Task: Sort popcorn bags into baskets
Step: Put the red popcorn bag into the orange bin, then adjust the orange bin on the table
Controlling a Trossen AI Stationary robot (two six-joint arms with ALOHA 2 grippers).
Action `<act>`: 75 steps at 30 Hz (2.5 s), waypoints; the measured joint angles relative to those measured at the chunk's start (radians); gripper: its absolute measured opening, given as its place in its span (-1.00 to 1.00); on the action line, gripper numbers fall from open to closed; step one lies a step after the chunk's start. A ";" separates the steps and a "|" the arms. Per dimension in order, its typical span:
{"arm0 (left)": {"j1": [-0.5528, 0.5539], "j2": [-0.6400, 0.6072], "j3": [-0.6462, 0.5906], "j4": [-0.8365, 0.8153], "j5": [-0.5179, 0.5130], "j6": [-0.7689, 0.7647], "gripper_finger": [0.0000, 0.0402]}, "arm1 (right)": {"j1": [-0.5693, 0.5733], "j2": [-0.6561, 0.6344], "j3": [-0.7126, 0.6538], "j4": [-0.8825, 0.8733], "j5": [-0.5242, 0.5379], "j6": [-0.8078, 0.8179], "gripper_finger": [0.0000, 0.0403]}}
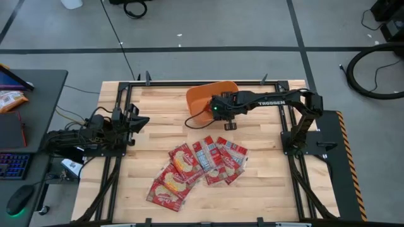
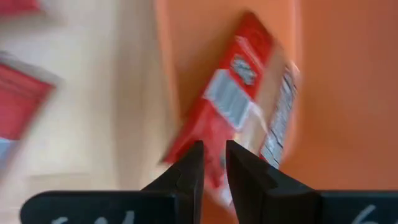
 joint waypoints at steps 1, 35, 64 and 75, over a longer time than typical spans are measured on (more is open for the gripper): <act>0.000 0.000 0.000 0.000 0.000 0.000 -0.88 | -0.013 0.003 0.000 -0.015 0.018 -0.001 -0.64; 0.000 0.000 0.000 0.010 0.000 0.002 -0.88 | -0.204 -0.016 0.031 -0.100 -0.208 0.058 -0.96; 0.000 0.000 0.000 0.013 -0.003 0.009 -0.88 | -0.185 0.047 0.008 0.057 -0.114 -0.061 -0.95; 0.000 0.000 0.000 0.013 -0.004 0.001 -0.88 | -0.072 0.051 -0.016 -0.172 -0.193 0.112 -0.95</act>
